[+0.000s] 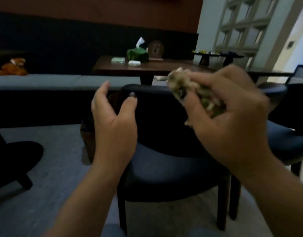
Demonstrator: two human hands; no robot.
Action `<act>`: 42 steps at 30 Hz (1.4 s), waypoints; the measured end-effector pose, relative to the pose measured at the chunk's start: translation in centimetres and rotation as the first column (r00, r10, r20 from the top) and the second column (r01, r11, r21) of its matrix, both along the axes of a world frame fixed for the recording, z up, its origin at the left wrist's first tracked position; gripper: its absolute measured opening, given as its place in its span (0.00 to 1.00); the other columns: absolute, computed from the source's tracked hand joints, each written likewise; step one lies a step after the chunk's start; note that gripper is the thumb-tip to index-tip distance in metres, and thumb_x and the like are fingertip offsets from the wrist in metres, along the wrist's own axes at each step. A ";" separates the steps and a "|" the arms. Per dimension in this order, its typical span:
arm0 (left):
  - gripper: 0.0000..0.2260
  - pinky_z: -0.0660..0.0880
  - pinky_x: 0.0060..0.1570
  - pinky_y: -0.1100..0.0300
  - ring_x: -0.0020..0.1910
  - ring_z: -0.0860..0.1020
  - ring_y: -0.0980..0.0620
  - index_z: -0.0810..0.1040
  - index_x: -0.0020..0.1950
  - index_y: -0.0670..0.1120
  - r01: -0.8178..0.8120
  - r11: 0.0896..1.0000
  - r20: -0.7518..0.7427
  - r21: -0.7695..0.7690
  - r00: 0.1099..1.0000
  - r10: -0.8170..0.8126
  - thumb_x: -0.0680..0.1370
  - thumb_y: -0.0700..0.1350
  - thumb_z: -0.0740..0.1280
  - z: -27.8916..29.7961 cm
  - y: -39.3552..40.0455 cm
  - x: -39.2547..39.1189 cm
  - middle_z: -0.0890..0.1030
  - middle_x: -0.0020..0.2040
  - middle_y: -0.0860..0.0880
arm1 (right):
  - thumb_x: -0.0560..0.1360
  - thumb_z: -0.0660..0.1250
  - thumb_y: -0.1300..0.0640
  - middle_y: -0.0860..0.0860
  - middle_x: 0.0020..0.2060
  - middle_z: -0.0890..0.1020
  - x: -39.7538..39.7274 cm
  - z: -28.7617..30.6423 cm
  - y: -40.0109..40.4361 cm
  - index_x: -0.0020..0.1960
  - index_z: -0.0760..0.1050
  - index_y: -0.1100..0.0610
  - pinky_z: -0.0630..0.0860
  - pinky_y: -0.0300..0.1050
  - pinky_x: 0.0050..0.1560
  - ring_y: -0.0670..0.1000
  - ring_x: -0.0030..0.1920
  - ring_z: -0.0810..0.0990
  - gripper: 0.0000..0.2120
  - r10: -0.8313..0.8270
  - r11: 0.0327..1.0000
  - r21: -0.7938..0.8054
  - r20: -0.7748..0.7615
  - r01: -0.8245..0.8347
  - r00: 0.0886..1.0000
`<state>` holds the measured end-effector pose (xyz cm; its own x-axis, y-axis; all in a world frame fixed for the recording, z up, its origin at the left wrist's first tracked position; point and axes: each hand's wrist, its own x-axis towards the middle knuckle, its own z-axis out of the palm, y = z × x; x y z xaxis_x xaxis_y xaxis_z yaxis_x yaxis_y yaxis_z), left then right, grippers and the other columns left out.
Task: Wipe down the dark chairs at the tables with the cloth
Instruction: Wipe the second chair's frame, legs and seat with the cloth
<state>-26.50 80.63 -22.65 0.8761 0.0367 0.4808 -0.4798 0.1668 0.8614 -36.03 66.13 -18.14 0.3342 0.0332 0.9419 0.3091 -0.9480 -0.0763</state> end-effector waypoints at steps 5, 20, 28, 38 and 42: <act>0.21 0.68 0.59 0.60 0.64 0.69 0.56 0.67 0.69 0.53 -0.066 0.918 0.284 0.392 0.957 -0.053 0.77 0.54 0.61 6.8 -3.0 3.4 0.69 0.64 0.55 | 0.75 0.67 0.55 0.49 0.42 0.72 2.1 6.4 -4.1 0.54 0.81 0.58 0.63 0.23 0.41 0.41 0.41 0.68 0.12 -0.156 0.988 -0.016 -0.021 0.155 0.988; 0.32 0.63 0.59 0.63 0.67 0.71 0.49 0.66 0.74 0.49 0.257 -0.023 -0.248 0.966 0.903 -0.350 0.76 0.66 0.56 8.7 -11.2 13.1 0.71 0.71 0.48 | 0.75 0.65 0.47 0.44 0.36 0.80 9.7 6.8 -12.6 0.42 0.80 0.46 0.74 0.39 0.38 0.42 0.38 0.77 0.07 -0.232 0.928 -0.128 -0.934 0.351 0.270; 0.34 0.53 0.73 0.61 0.77 0.55 0.56 0.49 0.80 0.52 0.326 0.130 -0.269 0.936 0.904 -0.332 0.79 0.63 0.57 8.4 -9.8 11.5 0.55 0.79 0.53 | 0.74 0.64 0.45 0.46 0.44 0.74 8.3 6.4 -11.9 0.50 0.78 0.48 0.73 0.44 0.39 0.53 0.43 0.78 0.10 -0.307 0.862 -0.005 -0.802 0.507 0.513; 0.25 0.67 0.66 0.54 0.68 0.71 0.46 0.69 0.73 0.42 0.285 0.407 -0.251 0.868 0.958 -0.136 0.76 0.45 0.68 11.7 -8.9 10.0 0.74 0.67 0.44 | 0.75 0.65 0.56 0.53 0.38 0.75 5.7 7.7 -16.4 0.49 0.81 0.59 0.71 0.47 0.30 0.56 0.31 0.74 0.09 -0.388 0.914 -0.241 -0.757 0.328 0.526; 0.21 0.71 0.63 0.51 0.64 0.73 0.44 0.73 0.68 0.41 0.280 0.416 -0.268 0.865 0.959 -0.089 0.75 0.42 0.69 11.9 -9.0 10.0 0.76 0.63 0.43 | 0.74 0.67 0.54 0.51 0.45 0.77 5.3 7.6 -17.9 0.51 0.81 0.55 0.72 0.46 0.35 0.57 0.36 0.78 0.09 -0.201 0.811 0.065 -0.903 0.582 0.381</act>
